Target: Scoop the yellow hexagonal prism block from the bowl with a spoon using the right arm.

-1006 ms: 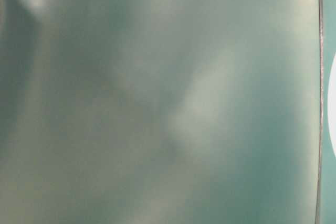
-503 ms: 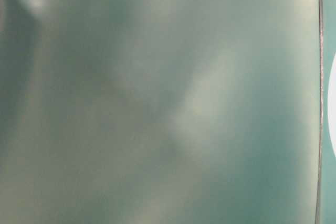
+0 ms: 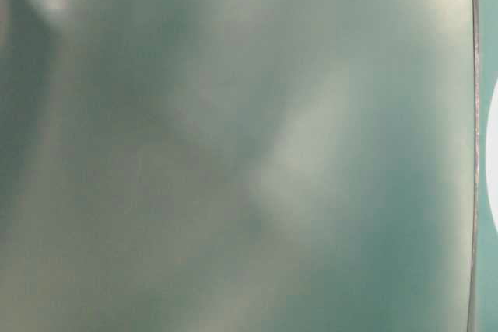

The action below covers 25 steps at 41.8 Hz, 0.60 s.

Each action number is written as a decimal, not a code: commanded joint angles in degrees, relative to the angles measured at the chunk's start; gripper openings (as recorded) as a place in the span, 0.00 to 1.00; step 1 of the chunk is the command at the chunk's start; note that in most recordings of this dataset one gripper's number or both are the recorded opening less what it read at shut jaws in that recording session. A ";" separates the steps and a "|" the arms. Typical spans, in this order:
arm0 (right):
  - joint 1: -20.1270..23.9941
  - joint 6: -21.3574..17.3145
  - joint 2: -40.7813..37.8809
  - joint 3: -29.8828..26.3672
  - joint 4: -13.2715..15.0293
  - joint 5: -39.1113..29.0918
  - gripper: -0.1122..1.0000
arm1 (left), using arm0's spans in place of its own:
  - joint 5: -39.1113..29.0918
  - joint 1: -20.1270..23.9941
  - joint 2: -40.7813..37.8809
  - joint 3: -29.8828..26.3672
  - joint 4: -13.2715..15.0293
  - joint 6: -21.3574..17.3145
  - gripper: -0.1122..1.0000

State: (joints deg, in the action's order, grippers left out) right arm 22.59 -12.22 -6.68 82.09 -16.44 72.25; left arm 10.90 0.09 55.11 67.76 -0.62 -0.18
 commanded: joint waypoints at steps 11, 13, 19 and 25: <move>5.01 1.14 -3.08 -1.58 -5.89 2.55 0.62 | 0.44 0.00 -0.53 -0.97 -0.18 -0.26 0.11; 5.36 1.41 -3.08 -1.58 -6.24 2.55 0.62 | 0.44 0.00 -0.53 -0.97 -0.18 -0.26 0.11; 5.54 1.76 -3.16 -1.58 -6.86 1.93 0.62 | 0.53 0.09 -0.53 -0.97 -0.18 -0.26 0.11; 5.54 2.37 -3.60 -1.85 -6.94 1.76 0.61 | 0.44 0.09 -0.53 -0.97 -0.18 -0.26 0.11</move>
State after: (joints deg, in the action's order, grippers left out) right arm 27.86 -10.11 -10.63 80.60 -23.12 73.83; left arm 10.90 0.09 55.11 67.76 -0.62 -0.35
